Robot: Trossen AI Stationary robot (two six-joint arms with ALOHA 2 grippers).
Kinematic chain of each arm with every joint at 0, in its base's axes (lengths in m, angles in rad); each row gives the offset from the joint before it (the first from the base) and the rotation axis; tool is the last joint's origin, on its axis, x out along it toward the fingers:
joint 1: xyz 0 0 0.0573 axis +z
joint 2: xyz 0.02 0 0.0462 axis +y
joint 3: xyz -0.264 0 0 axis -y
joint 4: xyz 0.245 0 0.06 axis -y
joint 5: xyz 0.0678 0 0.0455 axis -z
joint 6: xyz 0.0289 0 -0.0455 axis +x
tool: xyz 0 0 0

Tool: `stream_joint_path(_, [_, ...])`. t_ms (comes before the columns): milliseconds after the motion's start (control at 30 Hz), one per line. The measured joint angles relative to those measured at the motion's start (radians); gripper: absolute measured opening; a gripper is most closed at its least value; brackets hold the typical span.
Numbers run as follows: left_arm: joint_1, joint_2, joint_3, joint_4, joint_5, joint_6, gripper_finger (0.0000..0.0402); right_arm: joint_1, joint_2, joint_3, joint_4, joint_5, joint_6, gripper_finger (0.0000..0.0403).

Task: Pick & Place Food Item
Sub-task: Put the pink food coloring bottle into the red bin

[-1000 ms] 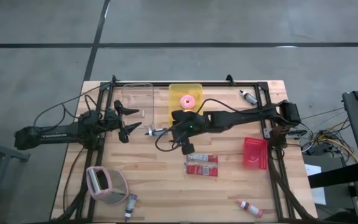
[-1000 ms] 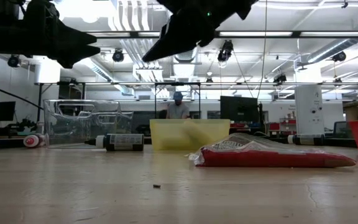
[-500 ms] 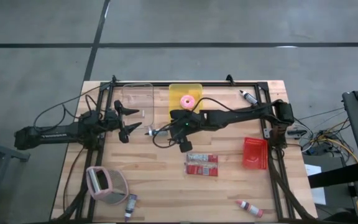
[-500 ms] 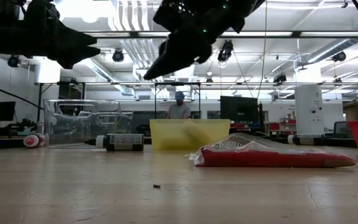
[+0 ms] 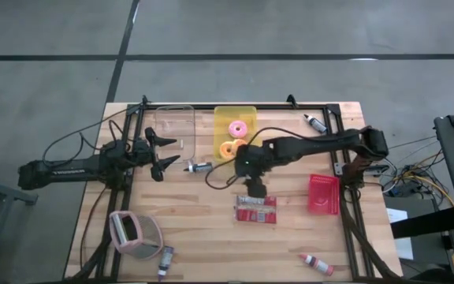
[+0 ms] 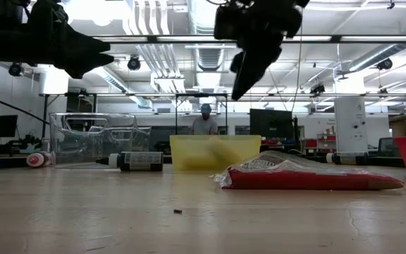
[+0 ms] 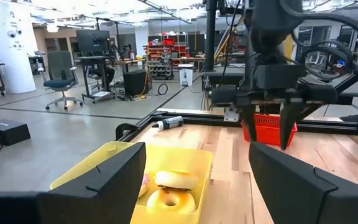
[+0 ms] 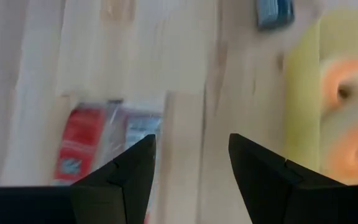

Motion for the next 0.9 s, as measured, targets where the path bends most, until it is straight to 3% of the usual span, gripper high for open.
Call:
stream_joint_path(600, [0.0, 0.0, 0.0, 0.002, 0.001, 0.0, 0.0291, 0.243, -0.104, 0.003, -0.272, 0.036, 0.811, 0.0201])
stream_joint_path(900, [0.0, 0.0, 0.0, 0.002, 0.001, 0.0, 0.0291, 0.44, -0.105, 0.003, -0.387, -0.031, 1.164, 0.0201])
